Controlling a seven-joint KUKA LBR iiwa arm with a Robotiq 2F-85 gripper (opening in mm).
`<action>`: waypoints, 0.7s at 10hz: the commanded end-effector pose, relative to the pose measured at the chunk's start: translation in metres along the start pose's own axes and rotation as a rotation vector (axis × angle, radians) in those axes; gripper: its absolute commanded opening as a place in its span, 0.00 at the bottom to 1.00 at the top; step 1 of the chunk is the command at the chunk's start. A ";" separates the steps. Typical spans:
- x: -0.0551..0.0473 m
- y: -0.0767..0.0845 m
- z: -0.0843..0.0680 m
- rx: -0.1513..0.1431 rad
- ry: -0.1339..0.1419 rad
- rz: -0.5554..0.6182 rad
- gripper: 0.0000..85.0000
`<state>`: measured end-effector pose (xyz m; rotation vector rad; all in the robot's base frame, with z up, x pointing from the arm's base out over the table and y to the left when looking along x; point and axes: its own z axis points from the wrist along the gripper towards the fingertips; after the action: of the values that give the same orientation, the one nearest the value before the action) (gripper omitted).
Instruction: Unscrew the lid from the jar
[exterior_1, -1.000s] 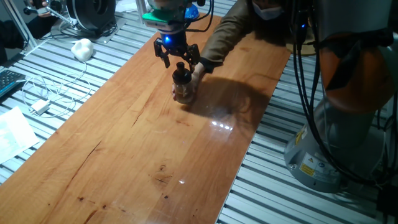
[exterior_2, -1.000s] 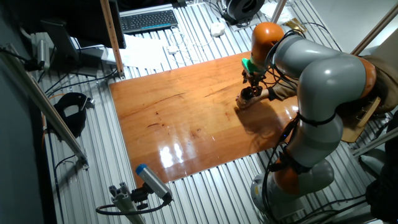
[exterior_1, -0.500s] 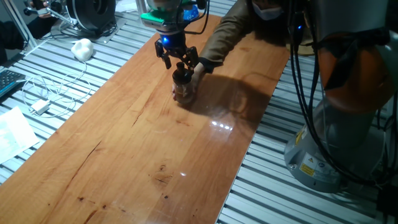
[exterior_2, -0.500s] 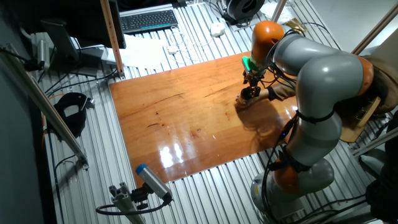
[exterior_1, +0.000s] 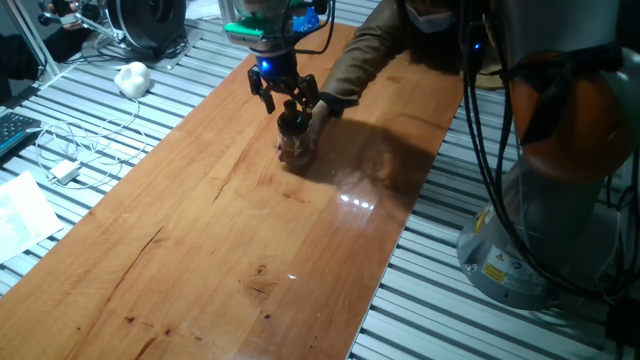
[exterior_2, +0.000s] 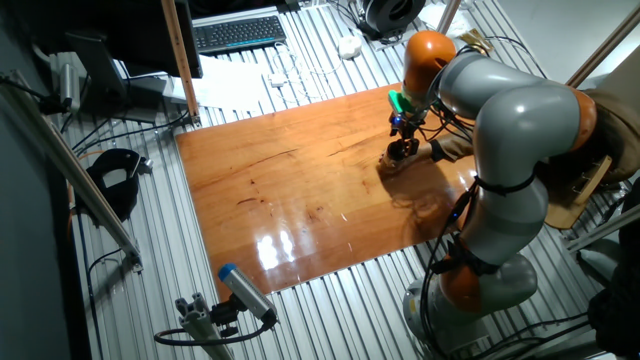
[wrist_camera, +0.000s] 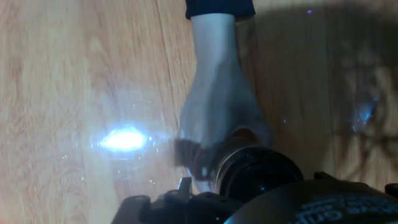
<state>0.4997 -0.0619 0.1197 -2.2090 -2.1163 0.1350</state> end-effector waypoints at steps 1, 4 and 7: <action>0.000 0.000 0.000 0.001 -0.001 -0.002 1.00; 0.000 0.000 0.002 0.000 -0.004 -0.010 1.00; 0.000 0.000 0.001 0.003 -0.006 -0.015 1.00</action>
<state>0.4996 -0.0614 0.1189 -2.1940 -2.1333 0.1434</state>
